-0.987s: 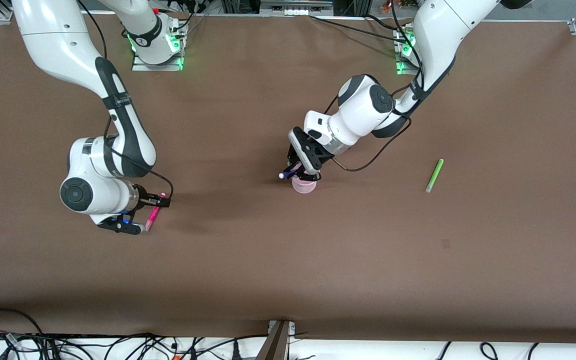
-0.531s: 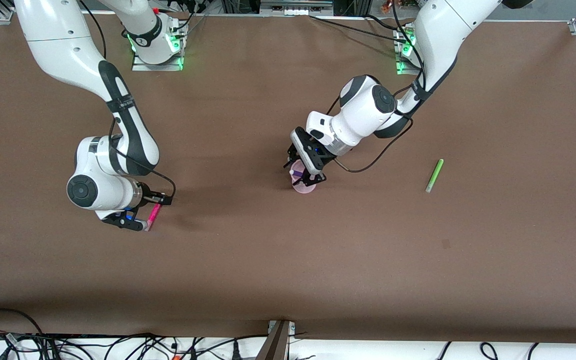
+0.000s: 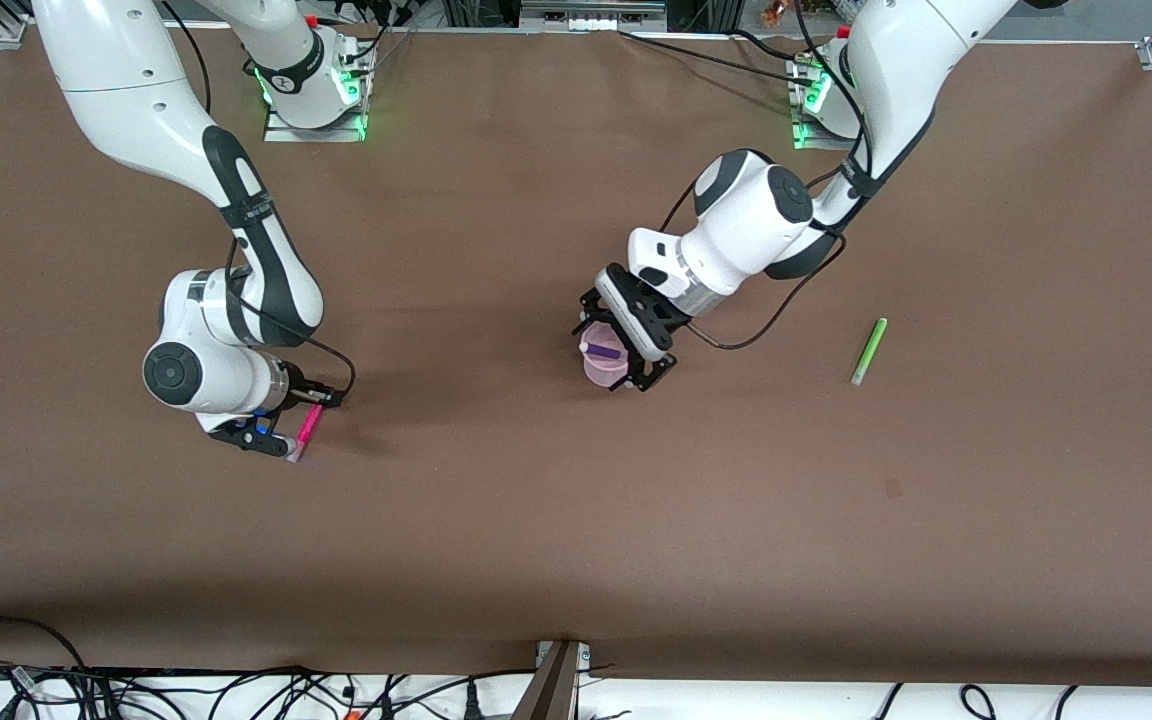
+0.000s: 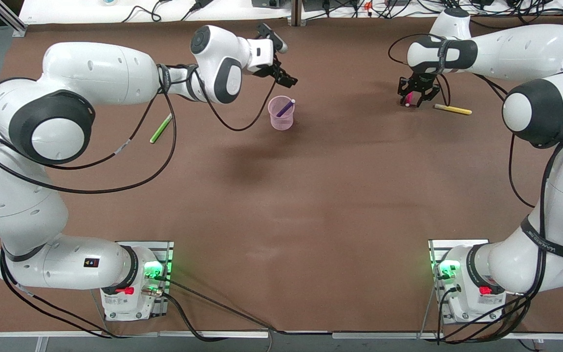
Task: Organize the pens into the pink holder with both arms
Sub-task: 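Release the blue marker while the right gripper grasps the magenta marker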
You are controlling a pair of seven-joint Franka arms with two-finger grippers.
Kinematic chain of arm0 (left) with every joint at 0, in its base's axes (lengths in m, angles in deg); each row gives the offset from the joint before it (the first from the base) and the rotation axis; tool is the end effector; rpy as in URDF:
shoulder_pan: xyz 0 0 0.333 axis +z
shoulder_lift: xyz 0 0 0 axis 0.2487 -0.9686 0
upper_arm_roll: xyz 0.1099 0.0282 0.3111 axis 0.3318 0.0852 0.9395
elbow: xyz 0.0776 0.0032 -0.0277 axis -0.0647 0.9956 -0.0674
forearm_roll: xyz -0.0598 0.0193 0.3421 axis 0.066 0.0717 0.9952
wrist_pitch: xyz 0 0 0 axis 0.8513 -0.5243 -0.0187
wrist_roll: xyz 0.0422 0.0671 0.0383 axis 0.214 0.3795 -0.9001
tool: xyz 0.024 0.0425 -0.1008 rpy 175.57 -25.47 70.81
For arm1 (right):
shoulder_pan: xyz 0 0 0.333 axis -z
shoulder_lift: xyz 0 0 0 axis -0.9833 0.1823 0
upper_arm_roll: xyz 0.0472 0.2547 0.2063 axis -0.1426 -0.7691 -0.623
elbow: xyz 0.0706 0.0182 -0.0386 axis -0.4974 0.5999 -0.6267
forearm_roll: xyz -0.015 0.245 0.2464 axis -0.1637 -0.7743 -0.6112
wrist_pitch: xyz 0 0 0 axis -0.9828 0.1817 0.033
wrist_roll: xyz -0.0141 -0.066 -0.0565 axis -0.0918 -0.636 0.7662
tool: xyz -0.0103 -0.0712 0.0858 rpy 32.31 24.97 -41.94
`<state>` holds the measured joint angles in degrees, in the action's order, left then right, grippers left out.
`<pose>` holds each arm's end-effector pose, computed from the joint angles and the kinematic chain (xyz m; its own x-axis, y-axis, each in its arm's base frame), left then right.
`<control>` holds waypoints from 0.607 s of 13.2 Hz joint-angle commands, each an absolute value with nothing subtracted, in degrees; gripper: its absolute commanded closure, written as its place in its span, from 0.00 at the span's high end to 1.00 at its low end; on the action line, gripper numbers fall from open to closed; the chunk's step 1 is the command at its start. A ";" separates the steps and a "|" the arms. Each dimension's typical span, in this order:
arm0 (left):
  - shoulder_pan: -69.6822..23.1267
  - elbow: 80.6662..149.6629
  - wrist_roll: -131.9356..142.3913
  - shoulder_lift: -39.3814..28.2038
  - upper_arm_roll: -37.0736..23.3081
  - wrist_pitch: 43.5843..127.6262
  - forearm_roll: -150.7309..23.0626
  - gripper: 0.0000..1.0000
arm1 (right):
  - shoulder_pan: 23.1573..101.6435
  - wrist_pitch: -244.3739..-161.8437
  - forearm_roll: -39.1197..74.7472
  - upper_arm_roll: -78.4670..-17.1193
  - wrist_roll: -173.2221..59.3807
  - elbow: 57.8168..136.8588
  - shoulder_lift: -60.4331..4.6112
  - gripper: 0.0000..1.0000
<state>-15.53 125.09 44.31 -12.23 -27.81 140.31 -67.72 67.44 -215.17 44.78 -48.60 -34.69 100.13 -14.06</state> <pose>0.5449 -0.3574 0.3632 0.5349 -0.5436 0.6468 -0.7883 -0.5966 0.1505 0.6086 0.0901 0.2192 0.9403 -0.2684 -0.2094 -0.2753 -0.9614 -0.0037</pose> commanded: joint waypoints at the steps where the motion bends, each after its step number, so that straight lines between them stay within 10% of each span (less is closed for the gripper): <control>1: -14.75 122.25 40.96 -11.78 -29.25 137.98 -69.34 1.00 | 67.81 -215.98 42.97 -48.76 -35.45 100.71 -14.02 0.37; 6: -15.02 117.68 36.38 -11.78 -29.16 127.90 -69.08 1.00 | 67.98 -215.72 42.88 -48.85 -36.67 100.71 -14.11 0.00; 8: -15.19 114.52 36.29 -11.87 -28.73 121.67 -69.08 1.00 | 67.90 -214.67 42.80 -48.85 -36.60 100.10 -14.28 0.00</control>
<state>-15.13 117.83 36.52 -12.12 -29.05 127.54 -67.71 67.54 -215.12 44.02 -48.48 -35.09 100.11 -13.98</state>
